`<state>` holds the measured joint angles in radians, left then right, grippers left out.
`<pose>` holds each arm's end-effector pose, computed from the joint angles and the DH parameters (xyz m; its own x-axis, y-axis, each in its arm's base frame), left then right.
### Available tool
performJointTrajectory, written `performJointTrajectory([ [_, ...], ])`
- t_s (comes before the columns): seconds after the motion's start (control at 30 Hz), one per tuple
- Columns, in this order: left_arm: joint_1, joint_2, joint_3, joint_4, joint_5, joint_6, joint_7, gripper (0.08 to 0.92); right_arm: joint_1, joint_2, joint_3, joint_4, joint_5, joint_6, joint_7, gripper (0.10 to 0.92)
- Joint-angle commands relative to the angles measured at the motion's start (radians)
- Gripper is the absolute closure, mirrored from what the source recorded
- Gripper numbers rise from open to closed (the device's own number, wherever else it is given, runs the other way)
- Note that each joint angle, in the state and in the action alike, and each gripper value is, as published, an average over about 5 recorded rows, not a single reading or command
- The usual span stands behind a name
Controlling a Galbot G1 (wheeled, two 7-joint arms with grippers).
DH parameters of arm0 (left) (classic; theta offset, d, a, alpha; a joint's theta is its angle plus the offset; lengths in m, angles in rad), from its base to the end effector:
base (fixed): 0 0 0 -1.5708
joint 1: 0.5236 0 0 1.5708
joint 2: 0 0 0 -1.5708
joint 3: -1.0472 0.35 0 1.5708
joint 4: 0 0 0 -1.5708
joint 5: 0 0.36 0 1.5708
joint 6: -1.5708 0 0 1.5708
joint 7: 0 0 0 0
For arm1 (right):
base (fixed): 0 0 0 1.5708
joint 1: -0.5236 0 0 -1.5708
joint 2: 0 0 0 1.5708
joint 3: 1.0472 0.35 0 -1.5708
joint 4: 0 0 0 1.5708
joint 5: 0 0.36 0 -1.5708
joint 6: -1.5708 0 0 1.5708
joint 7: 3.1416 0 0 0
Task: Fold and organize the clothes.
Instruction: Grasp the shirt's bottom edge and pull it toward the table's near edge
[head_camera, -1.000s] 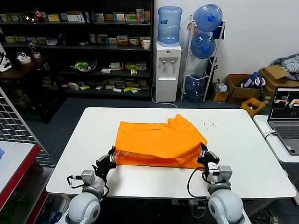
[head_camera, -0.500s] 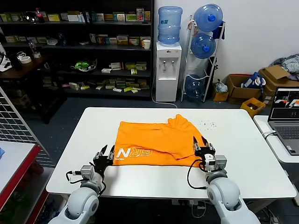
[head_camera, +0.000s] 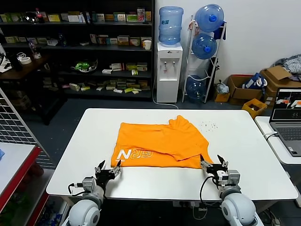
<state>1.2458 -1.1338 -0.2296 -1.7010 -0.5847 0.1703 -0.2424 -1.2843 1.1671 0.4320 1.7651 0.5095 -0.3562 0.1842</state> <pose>0.2721 0.0346 -0.3797 -0.9133 0.1028 0.3940 0.0535 0.9895 -0.1341 0.2783 -0.0805 -0.3457 -0.8942 -0.0091 0.4476 0.0193 0.9981 0.0589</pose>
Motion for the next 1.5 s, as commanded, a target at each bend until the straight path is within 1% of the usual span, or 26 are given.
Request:
performJointTrajectory([
  [0.03, -0.018, -0.002, -0.005, 0.038, -0.026, 0.017, 0.009, 0.177, 0.003, -0.009, 0.015, -0.026, 0.078, -0.051, -0.007, 0.203],
  [0.17, -0.026, 0.002, -0.006, 0.048, -0.032, 0.023, 0.010, 0.177, 0.015, -0.005, 0.008, -0.038, 0.092, -0.062, -0.008, 0.204],
  [0.27, -0.027, 0.003, -0.006, 0.052, -0.033, 0.024, 0.013, 0.177, 0.020, -0.004, 0.004, -0.043, 0.098, -0.062, -0.011, 0.228],
  [0.37, -0.028, 0.002, -0.005, 0.054, -0.033, 0.024, 0.013, 0.185, 0.024, -0.002, 0.002, -0.043, 0.110, -0.070, -0.009, 0.295],
  [0.43, -0.028, 0.002, -0.003, 0.052, -0.033, 0.023, 0.013, 0.213, 0.024, -0.001, 0.001, -0.041, 0.118, -0.074, -0.003, 0.356],
  [0.67, -0.029, 0.002, 0.003, 0.048, -0.032, 0.024, 0.014, 0.404, 0.015, -0.002, 0.007, -0.033, 0.137, -0.099, 0.019, 0.555],
  [0.93, -0.030, -0.001, 0.009, 0.047, -0.030, 0.021, 0.014, 0.638, 0.004, -0.004, 0.011, -0.020, 0.141, -0.091, 0.014, 0.789],
  [1.07, -0.031, -0.006, 0.009, 0.041, -0.029, 0.015, 0.010, 0.751, -0.005, -0.007, 0.011, -0.006, 0.140, -0.083, 0.016, 0.884],
  [1.13, -0.031, -0.006, 0.009, 0.034, -0.029, 0.013, 0.008, 0.812, -0.015, -0.010, 0.013, 0.007, 0.138, -0.076, 0.017, 0.901],
  [1.23, -0.027, -0.006, 0.007, 0.015, -0.029, 0.011, 0.003, 0.885, -0.039, -0.018, 0.020, 0.042, 0.139, -0.065, 0.018, 0.901],
  [1.3, -0.023, -0.006, 0.005, -0.003, -0.030, 0.011, -0.004, 0.907, -0.062, -0.026, 0.028, 0.078, 0.143, -0.060, 0.021, 0.901],
  [1.5, 0.016, 0.011, -0.014, -0.092, -0.039, 0.012, -0.026, 0.909, -0.174, -0.051, 0.074, 0.212, 0.166, -0.063, 0.035, 0.901],
])
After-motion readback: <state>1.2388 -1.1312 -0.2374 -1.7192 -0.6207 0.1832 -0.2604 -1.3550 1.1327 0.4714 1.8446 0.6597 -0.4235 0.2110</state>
